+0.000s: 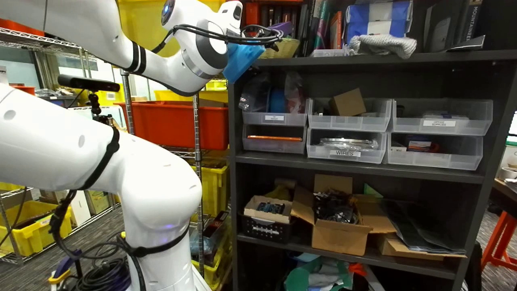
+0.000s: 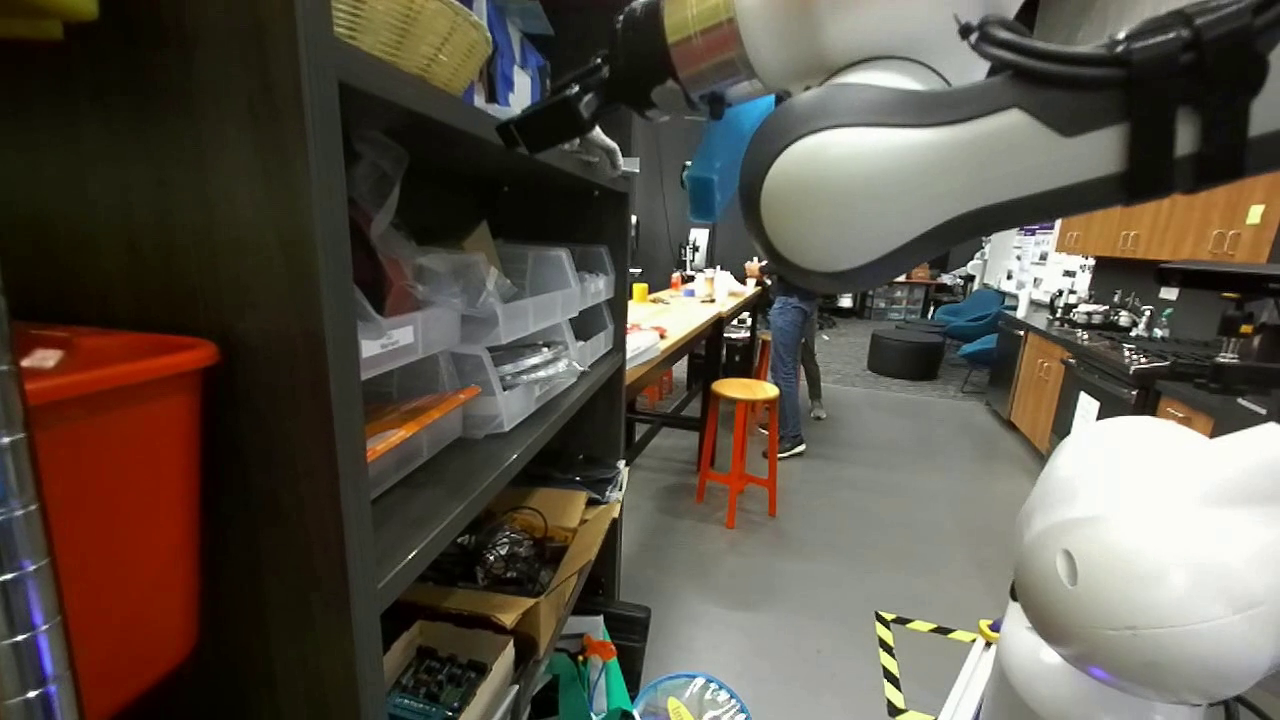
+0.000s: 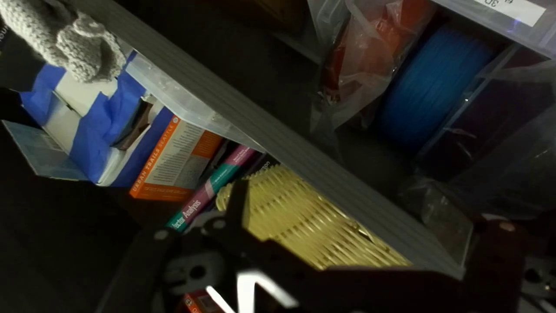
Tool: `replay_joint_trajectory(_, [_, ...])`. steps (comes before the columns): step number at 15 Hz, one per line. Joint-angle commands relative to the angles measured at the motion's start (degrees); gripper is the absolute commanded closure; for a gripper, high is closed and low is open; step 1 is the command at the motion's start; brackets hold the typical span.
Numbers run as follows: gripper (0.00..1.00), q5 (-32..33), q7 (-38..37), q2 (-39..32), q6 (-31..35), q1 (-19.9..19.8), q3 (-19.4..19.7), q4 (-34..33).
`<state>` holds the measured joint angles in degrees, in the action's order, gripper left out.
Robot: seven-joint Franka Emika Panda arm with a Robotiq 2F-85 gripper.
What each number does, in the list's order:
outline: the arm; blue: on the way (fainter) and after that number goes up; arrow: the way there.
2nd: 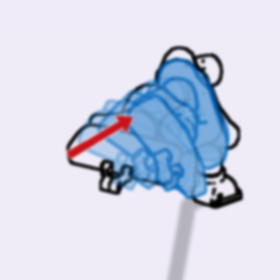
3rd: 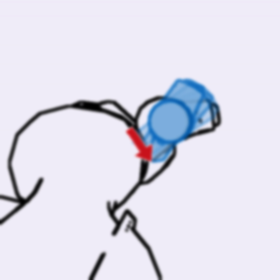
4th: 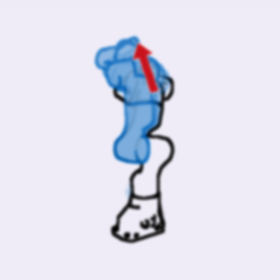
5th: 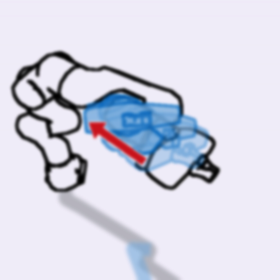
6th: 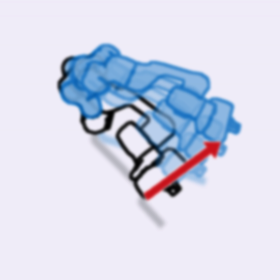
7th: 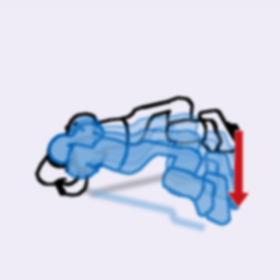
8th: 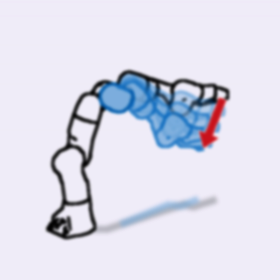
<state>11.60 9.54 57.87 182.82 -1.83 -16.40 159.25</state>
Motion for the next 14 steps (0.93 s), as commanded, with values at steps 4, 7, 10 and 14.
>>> replay_joint_trajectory(4, [0.00,-0.2,0.8,-0.9,-10.6,7.7,4.0,-3.1])
replay_joint_trajectory(7, [0.00,-0.9,1.2,0.2,-15.7,12.9,6.7,-5.4])
replay_joint_trajectory(10, [0.00,-1.3,1.2,1.4,-18.4,16.1,8.4,-7.8])
replay_joint_trajectory(14, [0.00,-1.3,0.1,1.4,-15.7,16.4,8.9,-9.7])
